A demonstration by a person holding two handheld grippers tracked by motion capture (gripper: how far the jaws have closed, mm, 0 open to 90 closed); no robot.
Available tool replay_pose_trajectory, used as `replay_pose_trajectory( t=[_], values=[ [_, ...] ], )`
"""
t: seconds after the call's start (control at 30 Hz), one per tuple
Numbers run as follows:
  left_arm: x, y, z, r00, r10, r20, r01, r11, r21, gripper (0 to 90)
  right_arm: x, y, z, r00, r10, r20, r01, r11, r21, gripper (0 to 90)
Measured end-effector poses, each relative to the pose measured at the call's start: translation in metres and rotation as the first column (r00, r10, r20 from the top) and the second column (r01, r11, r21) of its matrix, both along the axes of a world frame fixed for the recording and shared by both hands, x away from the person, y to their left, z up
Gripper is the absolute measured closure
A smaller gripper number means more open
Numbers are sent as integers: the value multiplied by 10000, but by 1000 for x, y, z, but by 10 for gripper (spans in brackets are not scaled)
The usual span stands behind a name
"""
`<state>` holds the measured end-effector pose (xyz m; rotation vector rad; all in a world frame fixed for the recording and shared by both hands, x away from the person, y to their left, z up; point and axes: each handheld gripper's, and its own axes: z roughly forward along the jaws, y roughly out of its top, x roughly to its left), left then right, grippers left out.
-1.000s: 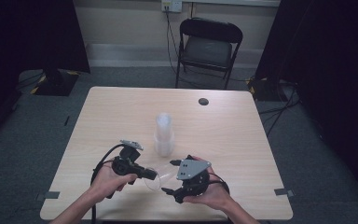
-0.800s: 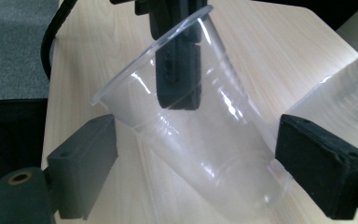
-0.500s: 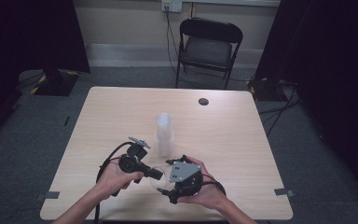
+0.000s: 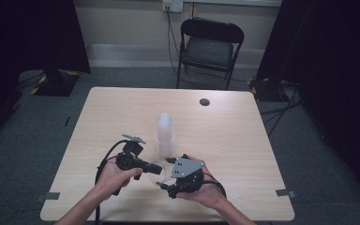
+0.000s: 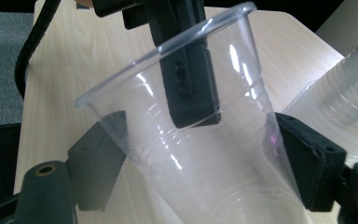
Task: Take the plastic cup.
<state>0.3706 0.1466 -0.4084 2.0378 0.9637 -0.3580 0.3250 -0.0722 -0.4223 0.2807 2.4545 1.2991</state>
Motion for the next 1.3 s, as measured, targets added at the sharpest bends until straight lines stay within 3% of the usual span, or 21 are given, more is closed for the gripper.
replay_pose_trajectory(
  t=[0.13, 0.23, 0.57, 0.6, 0.9, 1.13, 1.3],
  values=[
    [0, 0, 1, 10000, 61, -4, -61, 10000, -48, 835, 1, 0, 0, 10000, 13, -66, -13, 10000, -32, 246],
    [0, -2, 0, 9999, 36, -144, -34, 9999, 103, 896, 0, 0, -1, 10000, 26, 4, -26, 9999, -139, 255],
    [1, -12, 0, 9997, -151, -174, 163, 9973, 715, 900, -2, 6, -2, 9997, 222, 125, -218, 9991, -354, 240],
    [1, -13, -1, 9995, -207, -257, 223, 9978, 625, 900, -2, 7, -2, 9996, 245, 133, -239, 9989, -391, 236],
    [1, -17, 0, 9999, -137, -35, 140, 9957, 917, 897, -2, 9, -3, 9997, 161, 199, -154, 9991, -388, 240],
    [1, -18, -1, 9997, -245, -8, 245, 9953, 937, 895, -3, 12, -4, 9996, 148, 247, -136, 9988, -467, 224],
    [0, -16, 1, 9996, -12, 294, -8, 9977, 684, 863, -3, 7, -2, 9992, 95, 387, -91, 9999, -105, 306]
  ],
)
